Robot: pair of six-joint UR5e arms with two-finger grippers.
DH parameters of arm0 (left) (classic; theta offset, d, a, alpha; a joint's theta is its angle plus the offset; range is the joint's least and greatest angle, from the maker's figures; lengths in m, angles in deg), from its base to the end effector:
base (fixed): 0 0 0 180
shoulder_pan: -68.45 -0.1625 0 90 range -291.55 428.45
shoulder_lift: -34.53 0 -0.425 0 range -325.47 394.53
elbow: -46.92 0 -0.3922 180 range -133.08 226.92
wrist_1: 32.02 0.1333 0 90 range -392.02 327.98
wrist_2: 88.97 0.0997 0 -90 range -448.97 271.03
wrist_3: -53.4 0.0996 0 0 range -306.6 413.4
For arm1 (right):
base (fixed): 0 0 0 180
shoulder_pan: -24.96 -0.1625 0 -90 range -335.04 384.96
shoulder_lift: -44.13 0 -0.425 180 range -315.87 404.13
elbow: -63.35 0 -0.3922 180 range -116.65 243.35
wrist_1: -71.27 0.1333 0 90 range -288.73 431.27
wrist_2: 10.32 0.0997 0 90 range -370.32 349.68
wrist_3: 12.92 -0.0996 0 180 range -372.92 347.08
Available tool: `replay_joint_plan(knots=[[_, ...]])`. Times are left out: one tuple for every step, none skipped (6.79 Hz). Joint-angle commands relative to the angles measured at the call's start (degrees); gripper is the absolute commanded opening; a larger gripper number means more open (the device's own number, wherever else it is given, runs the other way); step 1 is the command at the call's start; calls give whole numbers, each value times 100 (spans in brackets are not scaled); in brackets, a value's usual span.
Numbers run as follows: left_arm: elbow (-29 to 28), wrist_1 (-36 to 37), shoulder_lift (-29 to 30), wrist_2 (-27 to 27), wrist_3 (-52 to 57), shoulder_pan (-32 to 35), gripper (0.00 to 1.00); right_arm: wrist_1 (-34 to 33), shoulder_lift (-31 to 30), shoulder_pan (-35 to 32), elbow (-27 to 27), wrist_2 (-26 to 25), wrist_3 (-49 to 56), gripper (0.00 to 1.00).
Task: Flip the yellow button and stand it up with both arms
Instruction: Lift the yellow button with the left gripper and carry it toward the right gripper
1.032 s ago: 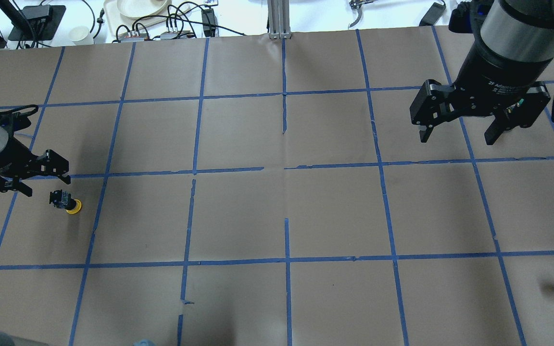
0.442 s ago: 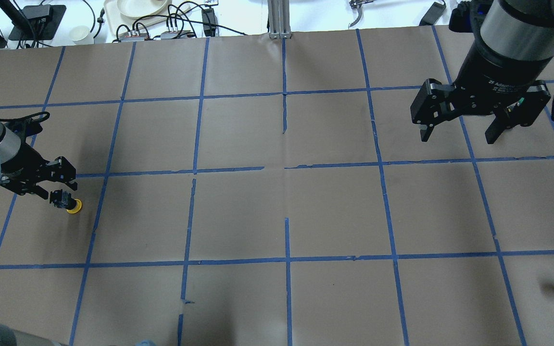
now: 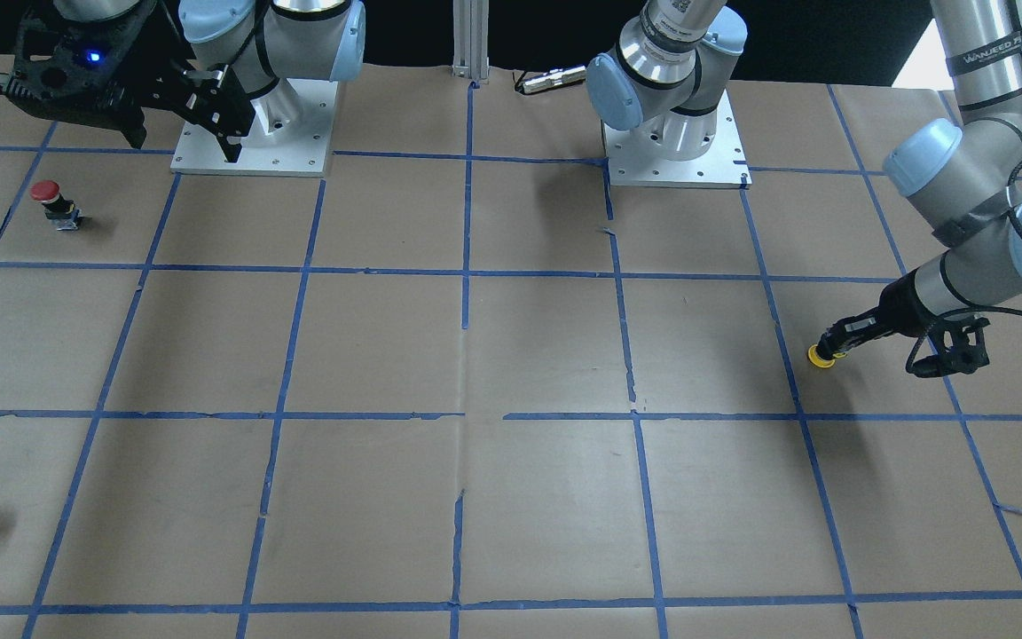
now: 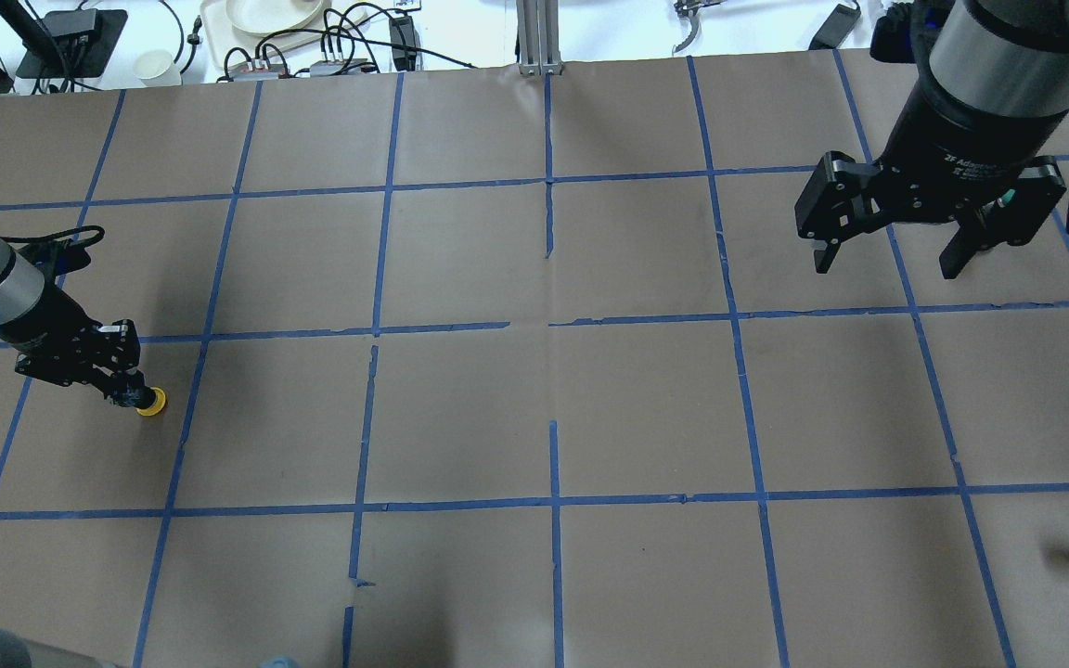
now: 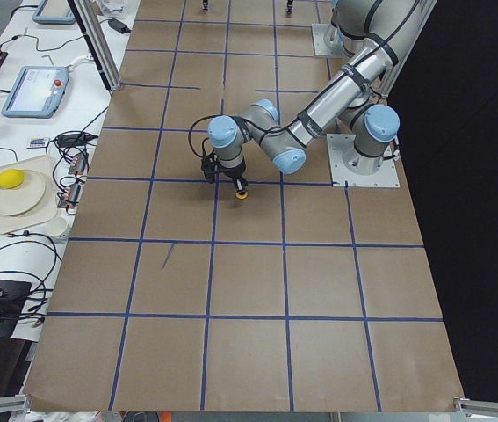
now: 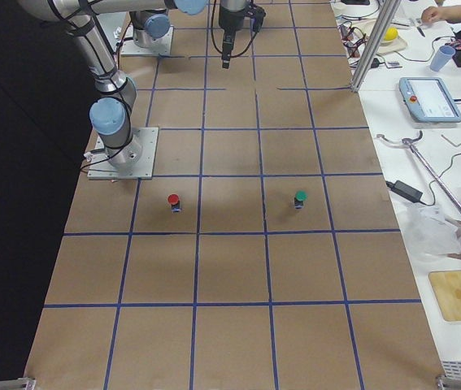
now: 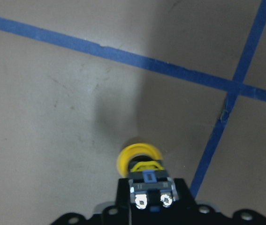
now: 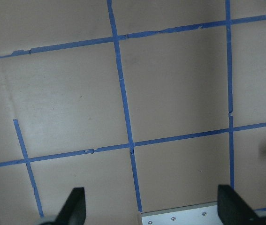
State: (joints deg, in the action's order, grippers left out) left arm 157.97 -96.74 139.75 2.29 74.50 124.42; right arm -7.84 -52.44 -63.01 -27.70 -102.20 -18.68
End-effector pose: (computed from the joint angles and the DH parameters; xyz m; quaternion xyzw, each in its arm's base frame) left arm 0.1749 -0.4933 0.2238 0.1110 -0.9891 -0.0899 0.0346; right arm 0.1147 -0.4360 0.5140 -0.0671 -0.9965 -0.0463 0.0179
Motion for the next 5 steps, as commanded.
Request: replay_joint_plan(knots=[[-414,-973,-19,-961,431,-7,15,10,15,25,0,-5,31,100],[-574,-1842,-1,-2014,448,62,15,1,24,25,-9,-5,31,100],[-523,-2555,51,-3216,404,202,15,-34,24,25,-9,-5,-12,100],[-505,-3024,43,-4116,326,508,15,-34,42,34,0,38,-21,100],[-488,-3176,60,-5421,325,1016,15,-8,190,129,44,213,-39,100]])
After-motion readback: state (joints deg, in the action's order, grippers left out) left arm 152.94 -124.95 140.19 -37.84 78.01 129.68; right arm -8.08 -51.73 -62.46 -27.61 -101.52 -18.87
